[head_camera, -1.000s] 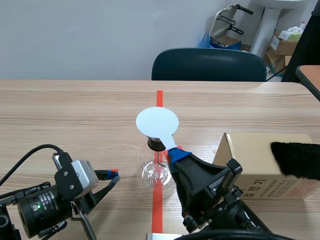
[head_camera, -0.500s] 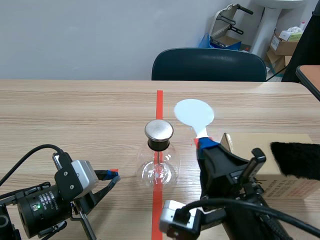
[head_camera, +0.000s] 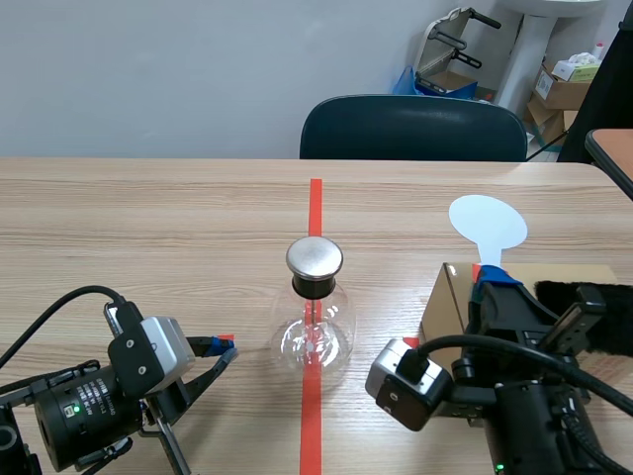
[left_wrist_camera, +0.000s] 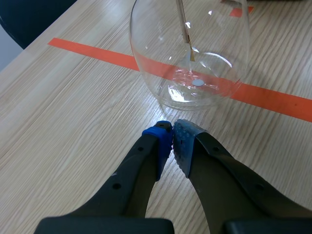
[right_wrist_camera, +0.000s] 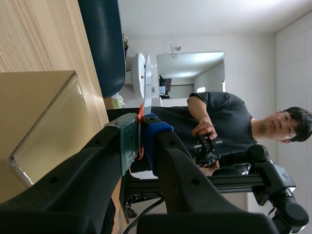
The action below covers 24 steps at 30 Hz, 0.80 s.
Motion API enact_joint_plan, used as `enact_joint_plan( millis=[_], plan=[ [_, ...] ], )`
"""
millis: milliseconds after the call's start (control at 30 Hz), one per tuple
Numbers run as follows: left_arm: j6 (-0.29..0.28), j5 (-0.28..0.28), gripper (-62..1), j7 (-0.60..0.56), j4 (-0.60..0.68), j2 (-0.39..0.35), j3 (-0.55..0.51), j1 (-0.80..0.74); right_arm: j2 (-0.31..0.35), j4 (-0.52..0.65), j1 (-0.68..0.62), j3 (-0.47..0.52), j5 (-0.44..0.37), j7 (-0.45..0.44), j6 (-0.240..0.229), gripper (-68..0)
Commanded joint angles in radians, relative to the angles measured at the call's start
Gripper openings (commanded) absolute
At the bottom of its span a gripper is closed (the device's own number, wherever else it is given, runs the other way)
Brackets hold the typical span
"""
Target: Do the electroscope experiment
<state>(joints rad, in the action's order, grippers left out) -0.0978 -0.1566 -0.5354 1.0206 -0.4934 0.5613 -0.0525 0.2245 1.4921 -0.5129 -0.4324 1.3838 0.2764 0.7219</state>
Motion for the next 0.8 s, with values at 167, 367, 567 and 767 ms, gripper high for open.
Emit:
enact_joint_plan(
  millis=[167, 367, 567, 767],
  plan=[
    [0.006, 0.003, -55.4, -0.021, 0.008, -0.003, -0.007, 0.0, 0.003, 0.025, 0.014, 0.007, 0.001, -0.014, 0.061, -65.8],
    [0.006, 0.003, -55.4, -0.021, 0.008, -0.003, -0.007, 0.0, 0.003, 0.025, 0.014, 0.007, 0.001, -0.122, 0.061, -65.8],
    [0.006, 0.003, -55.4, -0.021, 0.008, -0.003, -0.007, 0.0, 0.003, 0.025, 0.014, 0.007, 0.001, -0.27, 0.061, -65.8],
    [0.006, 0.003, -55.4, -0.021, 0.008, -0.003, -0.007, 0.0, 0.003, 0.025, 0.014, 0.007, 0.001, -0.399, 0.061, -65.8]
  ],
)
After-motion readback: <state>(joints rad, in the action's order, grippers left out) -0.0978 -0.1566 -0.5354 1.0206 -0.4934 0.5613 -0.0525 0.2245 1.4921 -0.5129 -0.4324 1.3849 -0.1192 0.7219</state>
